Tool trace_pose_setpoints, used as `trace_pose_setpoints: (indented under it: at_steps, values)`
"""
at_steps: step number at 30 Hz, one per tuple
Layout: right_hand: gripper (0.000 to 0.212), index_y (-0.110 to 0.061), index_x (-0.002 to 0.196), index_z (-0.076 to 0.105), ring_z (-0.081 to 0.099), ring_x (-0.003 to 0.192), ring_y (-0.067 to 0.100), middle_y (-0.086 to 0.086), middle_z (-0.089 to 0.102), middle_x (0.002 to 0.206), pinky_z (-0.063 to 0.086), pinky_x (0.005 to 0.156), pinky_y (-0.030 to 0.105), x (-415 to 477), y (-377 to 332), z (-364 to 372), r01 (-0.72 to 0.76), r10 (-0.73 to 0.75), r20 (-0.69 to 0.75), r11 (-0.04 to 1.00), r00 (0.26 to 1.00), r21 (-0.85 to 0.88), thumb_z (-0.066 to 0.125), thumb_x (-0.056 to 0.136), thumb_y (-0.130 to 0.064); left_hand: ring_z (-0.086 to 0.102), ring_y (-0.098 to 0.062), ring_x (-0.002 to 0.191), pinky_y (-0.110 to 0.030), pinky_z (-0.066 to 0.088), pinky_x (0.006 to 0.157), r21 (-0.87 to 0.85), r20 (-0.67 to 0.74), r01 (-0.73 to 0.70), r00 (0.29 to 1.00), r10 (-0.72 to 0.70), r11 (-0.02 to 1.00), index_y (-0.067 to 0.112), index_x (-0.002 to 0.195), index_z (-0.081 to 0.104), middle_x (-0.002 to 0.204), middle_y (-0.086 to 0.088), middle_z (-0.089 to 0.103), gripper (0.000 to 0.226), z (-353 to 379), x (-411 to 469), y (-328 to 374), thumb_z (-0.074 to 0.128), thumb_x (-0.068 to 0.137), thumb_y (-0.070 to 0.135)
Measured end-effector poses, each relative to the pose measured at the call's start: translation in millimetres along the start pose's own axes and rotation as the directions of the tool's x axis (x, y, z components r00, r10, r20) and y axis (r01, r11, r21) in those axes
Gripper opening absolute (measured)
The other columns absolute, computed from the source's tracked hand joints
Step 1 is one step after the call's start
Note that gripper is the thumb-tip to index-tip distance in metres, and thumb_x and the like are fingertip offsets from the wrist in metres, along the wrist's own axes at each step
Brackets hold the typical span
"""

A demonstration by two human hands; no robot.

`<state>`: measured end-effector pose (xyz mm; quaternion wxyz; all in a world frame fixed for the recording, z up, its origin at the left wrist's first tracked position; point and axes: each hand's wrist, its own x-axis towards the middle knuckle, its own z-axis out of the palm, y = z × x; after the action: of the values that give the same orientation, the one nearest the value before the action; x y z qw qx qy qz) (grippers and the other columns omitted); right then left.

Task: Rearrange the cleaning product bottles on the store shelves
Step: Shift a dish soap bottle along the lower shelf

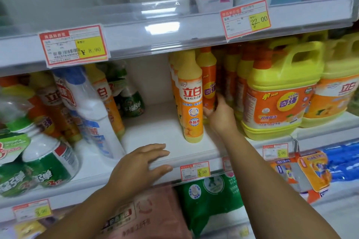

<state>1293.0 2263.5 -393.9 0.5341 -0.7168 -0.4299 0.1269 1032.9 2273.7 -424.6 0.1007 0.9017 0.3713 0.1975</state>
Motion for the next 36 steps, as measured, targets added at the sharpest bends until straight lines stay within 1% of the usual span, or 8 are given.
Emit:
trace_pose_setpoints:
  at_steps: [3, 9, 13, 26, 31, 33, 35, 36]
  values:
    - [0.064, -0.019, 0.139, 0.039, 0.054, 0.121, 0.029, 0.008, 0.058, 0.133, 0.041, 0.099, 0.037, 1, 0, -1, -0.006, 0.006, 0.006, 1.000, 1.000, 0.021, 0.069, 0.084, -0.027, 0.040, 0.016, 0.117, -0.016, 0.039, 0.096, 0.002, 0.007, 0.005, 1.000, -0.005, 1.000, 0.053, 0.114, 0.056, 0.125, 0.042, 0.044, 0.070, 0, 0, 0, 0.028, 0.061, 0.090]
    - [0.064, -0.019, 0.138, 0.041, 0.055, 0.121, 0.027, 0.006, 0.058, 0.132, 0.040, 0.098, 0.034, -1, 0, -2, -0.005, 0.006, -0.019, 0.998, 1.000, 0.059, 0.071, 0.082, -0.028, 0.040, 0.016, 0.117, -0.015, 0.038, 0.096, -0.012, 0.027, 0.008, 1.000, -0.008, 1.000, 0.053, 0.113, 0.056, 0.125, 0.041, 0.044, 0.060, -2, -1, 2, 0.039, 0.064, 0.085]
    - [0.063, -0.020, 0.137, 0.042, 0.055, 0.120, 0.026, 0.005, 0.059, 0.131, 0.039, 0.095, 0.030, -1, 1, -2, 0.003, -0.002, -0.016, 0.997, 1.000, 0.076, 0.072, 0.081, -0.027, 0.038, 0.017, 0.118, -0.015, 0.038, 0.098, -0.009, 0.044, 0.011, 0.999, -0.010, 1.000, 0.053, 0.113, 0.056, 0.126, 0.041, 0.044, 0.058, -3, -1, 3, 0.041, 0.065, 0.082]
    - [0.067, -0.023, 0.139, 0.039, 0.054, 0.122, 0.028, 0.004, 0.056, 0.134, 0.041, 0.102, 0.040, 2, 3, -2, -0.033, 0.033, -0.002, 0.997, 0.999, 0.070, 0.072, 0.081, -0.031, 0.040, 0.017, 0.116, -0.014, 0.036, 0.097, -0.038, 0.064, 0.038, 0.997, -0.035, 0.999, 0.052, 0.111, 0.058, 0.125, 0.039, 0.047, 0.057, -5, -1, 4, 0.046, 0.063, 0.080]
    - [0.074, -0.020, 0.144, 0.029, 0.050, 0.127, 0.026, 0.003, 0.050, 0.141, 0.038, 0.103, 0.038, -5, 1, -10, -0.085, 0.085, 0.015, 0.995, 0.996, 0.057, 0.071, 0.083, -0.027, 0.042, 0.015, 0.116, -0.012, 0.035, 0.096, -0.048, 0.056, 0.023, 0.998, -0.020, 0.999, 0.048, 0.114, 0.059, 0.125, 0.037, 0.047, 0.062, -6, -2, 6, 0.045, 0.063, 0.080]
    - [0.068, -0.018, 0.143, 0.031, 0.049, 0.128, 0.026, 0.004, 0.050, 0.142, 0.039, 0.102, 0.037, -11, -3, -17, -0.072, 0.072, -0.016, 0.997, 0.997, 0.015, 0.067, 0.086, -0.027, 0.043, 0.012, 0.117, -0.014, 0.035, 0.099, -0.054, 0.054, 0.007, 0.999, -0.004, 0.998, 0.045, 0.116, 0.059, 0.127, 0.032, 0.049, 0.060, -7, -4, 6, 0.046, 0.066, 0.076]
    - [0.058, -0.015, 0.139, 0.038, 0.051, 0.125, 0.028, 0.008, 0.053, 0.138, 0.041, 0.101, 0.039, -22, -10, -23, -0.010, 0.001, -0.116, 0.997, 0.993, -0.077, 0.063, 0.088, -0.028, 0.043, 0.011, 0.117, -0.013, 0.034, 0.099, -0.070, 0.040, -0.018, 0.999, 0.020, 0.997, 0.043, 0.116, 0.060, 0.127, 0.029, 0.051, 0.058, -9, -10, 5, 0.046, 0.068, 0.072]
    - [0.051, -0.013, 0.136, 0.043, 0.053, 0.121, 0.028, 0.010, 0.056, 0.133, 0.042, 0.099, 0.038, -30, -16, -25, 0.038, -0.059, -0.190, 0.993, 0.980, -0.112, 0.060, 0.090, -0.026, 0.043, 0.011, 0.116, -0.010, 0.032, 0.099, -0.084, 0.033, -0.026, 0.999, 0.029, 0.996, 0.042, 0.116, 0.061, 0.127, 0.028, 0.052, 0.056, -11, -15, 4, 0.046, 0.070, 0.071]
